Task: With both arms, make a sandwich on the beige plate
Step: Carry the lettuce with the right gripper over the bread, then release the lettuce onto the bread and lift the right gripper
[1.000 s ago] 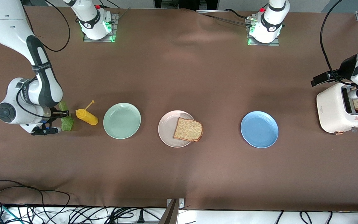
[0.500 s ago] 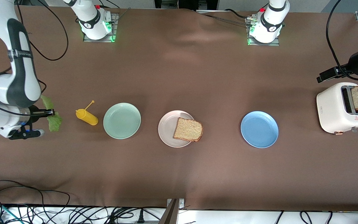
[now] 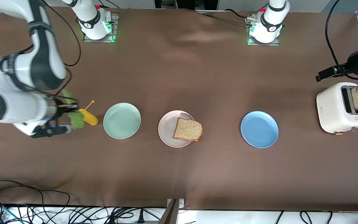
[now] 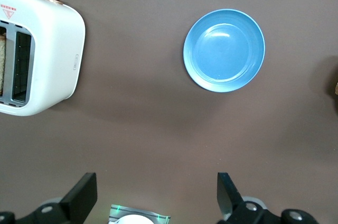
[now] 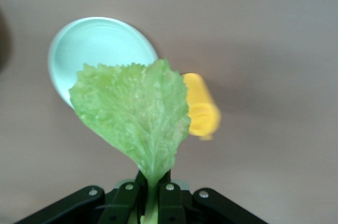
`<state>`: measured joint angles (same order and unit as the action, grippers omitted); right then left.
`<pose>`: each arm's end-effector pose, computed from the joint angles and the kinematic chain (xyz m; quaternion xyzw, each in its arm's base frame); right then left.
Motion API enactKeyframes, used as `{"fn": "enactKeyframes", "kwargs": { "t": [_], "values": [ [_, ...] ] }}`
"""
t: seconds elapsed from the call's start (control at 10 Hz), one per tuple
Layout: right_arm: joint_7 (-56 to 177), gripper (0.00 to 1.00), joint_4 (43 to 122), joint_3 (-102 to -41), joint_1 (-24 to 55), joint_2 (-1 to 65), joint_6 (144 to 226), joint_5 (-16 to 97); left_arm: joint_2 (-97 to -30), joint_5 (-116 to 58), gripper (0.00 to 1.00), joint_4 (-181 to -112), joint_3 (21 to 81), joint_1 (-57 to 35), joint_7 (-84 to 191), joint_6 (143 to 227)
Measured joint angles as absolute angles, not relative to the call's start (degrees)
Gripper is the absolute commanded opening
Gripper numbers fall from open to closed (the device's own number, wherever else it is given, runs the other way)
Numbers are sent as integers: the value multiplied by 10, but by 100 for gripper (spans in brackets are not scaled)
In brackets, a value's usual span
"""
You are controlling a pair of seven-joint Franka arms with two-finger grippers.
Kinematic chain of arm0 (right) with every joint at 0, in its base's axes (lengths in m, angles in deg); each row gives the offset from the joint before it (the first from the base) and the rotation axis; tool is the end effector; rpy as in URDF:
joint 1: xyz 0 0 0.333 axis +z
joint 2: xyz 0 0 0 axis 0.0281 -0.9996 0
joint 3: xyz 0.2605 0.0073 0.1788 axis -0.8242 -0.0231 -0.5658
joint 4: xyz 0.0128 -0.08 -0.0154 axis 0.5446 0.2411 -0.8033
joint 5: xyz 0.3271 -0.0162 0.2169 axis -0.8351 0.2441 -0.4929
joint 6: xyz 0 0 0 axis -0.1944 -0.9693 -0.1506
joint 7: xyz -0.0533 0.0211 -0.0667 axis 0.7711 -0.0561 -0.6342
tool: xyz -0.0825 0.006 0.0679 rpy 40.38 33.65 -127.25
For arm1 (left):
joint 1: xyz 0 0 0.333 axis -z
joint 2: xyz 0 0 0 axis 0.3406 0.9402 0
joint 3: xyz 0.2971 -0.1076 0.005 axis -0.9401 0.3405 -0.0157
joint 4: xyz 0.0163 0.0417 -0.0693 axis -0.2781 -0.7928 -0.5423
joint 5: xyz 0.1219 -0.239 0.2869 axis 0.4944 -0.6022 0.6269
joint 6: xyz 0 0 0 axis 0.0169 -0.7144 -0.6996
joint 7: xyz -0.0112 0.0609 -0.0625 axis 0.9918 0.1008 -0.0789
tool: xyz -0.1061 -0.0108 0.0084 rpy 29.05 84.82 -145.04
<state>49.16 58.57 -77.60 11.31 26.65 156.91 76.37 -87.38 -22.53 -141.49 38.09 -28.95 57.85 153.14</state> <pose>0.6531 0.1581 0.4339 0.9879 0.0617 -0.1416 0.0131 0.5485 0.0315 0.5671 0.9874 0.1263 -0.0932 0.0199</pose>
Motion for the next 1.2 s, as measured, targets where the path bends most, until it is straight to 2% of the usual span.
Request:
{"fn": "enactKeyframes", "kwargs": {
  "t": [0.3, 0.5, 0.7, 0.8, 0.9, 1.0, 1.1, 1.2],
  "values": [
    [303, 0, 587, -852, 151, 251, 1647, 725, -874, -225, 100, -1414, 382, -289, 578, 1531],
    [220, 0, 588, -889, 165, 209, 1765, 678, -874, -225, 100, -1413, 385, -289, 578, 1531],
    [130, 0, 591, -895, 218, 153, 1918, 671, -874, -225, 100, -1413, 385, -289, 579, 1531],
    [90, 12, 591, -895, 245, 122, 1990, 671, -874, -225, 100, -1413, 383, -289, 579, 1531],
    [64, 44, 592, -894, 263, 94, 2041, 671, -874, -225, 100, -1413, 382, -289, 579, 1531],
    [57, 85, 592, -894, 271, 72, 2070, 671, -874, -225, 100, -1413, 381, -290, 579, 1531],
    [56, 100, 592, -894, 272, 58, 2079, 671, -874, -225, 100, -1413, 381, -290, 578, 1531],
    [56, 100, 591, -893, 271, 52, 2081, 671, -874, -225, 100, -1413, 381, -290, 578, 1531]
  ]
}}
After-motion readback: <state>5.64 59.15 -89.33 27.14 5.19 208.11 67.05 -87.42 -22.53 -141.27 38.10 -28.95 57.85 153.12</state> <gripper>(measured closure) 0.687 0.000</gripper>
